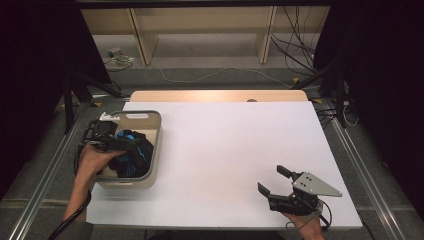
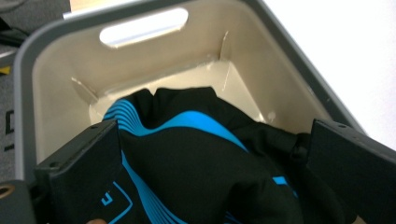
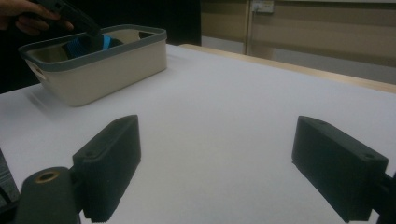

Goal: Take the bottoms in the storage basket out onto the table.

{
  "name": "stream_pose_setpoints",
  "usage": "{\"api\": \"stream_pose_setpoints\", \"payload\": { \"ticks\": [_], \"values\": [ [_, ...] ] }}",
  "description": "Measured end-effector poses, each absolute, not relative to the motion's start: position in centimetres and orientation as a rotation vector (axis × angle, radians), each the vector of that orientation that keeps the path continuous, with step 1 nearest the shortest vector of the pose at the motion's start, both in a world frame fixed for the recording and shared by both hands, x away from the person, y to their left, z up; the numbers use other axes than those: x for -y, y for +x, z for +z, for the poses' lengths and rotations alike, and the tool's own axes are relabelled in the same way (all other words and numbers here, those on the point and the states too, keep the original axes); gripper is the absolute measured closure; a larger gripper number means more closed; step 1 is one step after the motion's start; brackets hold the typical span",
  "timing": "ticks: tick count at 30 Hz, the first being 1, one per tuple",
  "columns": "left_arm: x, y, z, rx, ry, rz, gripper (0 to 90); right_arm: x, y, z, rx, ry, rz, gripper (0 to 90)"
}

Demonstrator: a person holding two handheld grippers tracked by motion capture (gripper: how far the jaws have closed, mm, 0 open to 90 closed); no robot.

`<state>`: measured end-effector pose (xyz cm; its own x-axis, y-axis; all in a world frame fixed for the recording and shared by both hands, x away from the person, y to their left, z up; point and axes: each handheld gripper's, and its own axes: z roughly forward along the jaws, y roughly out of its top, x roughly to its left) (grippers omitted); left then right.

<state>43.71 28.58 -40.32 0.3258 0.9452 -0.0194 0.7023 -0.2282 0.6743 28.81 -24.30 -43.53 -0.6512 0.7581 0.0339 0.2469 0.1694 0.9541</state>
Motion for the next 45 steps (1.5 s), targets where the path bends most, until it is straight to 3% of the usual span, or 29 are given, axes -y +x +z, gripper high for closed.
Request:
{"api": "stream_pose_setpoints", "payload": {
  "ticks": [38, 45],
  "values": [
    [-28.4, 46.5, -43.9, -1.671, 2.119, 0.371, 3.3, 24.1, 28.9, -43.7, -2.017, 0.941, 1.485, 16.7],
    [-28.1, 46.8, -44.7, -1.703, 2.188, 0.34, 0.0, 24.1, 28.9, -43.7, -2.02, 0.942, 1.484, 16.7]
  ]
}}
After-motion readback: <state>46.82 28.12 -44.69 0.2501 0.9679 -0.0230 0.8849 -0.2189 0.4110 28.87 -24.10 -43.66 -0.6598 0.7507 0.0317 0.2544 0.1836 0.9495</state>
